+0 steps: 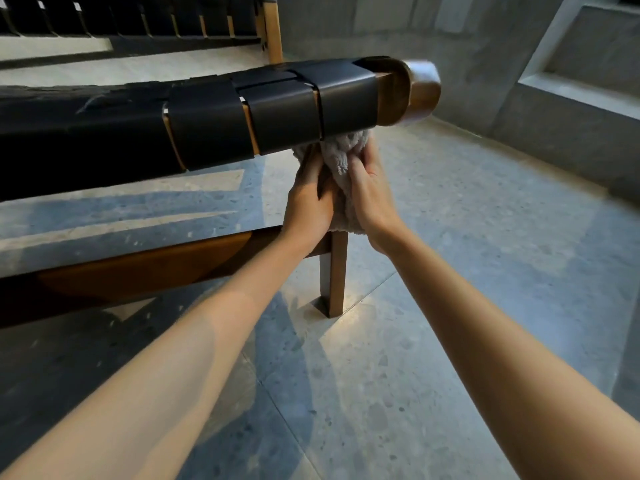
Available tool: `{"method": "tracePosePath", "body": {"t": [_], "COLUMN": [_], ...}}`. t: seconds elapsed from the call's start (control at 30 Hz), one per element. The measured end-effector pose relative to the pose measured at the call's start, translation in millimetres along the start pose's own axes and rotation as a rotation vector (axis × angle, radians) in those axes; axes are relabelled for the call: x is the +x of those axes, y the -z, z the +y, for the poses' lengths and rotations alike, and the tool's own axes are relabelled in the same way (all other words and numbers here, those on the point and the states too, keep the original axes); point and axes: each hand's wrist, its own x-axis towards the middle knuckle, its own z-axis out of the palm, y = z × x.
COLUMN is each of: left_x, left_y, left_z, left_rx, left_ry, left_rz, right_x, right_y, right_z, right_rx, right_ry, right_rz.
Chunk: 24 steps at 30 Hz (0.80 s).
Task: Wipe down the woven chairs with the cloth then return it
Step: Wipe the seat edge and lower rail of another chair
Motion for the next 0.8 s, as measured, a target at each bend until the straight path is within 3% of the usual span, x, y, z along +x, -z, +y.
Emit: {"method": "tracePosePath", "body": {"t": [0.27, 0.43, 0.6, 0.8], "left_x": [-50.6, -66.7, -103.8, -115.6], "left_y": [-25.4, -28.8, -47.4, -53.4], "left_z": [-38.4, -42.5, -58.5, -84.6], "left_rx": [0.089, 0.09, -0.005, 0.026], "left_ry": [-0.142, -0.233, 0.025, 0.271], "left_rz": [0.214, 0.238, 0.337, 0.271], "right_x": [-43.9, -54.2, -74.8, -87.8], "right_y": [0.7, 6.4, 15.1, 11.9], "right_z": [54.7, 68.9, 83.9, 99.2], "right_rx": [-0.101, -0.159, -0.176, -0.24], "right_ry": [-0.117, -0.107, -0.091, -0.178], "right_rz": [0.017, 0.025, 0.004, -0.045]}}
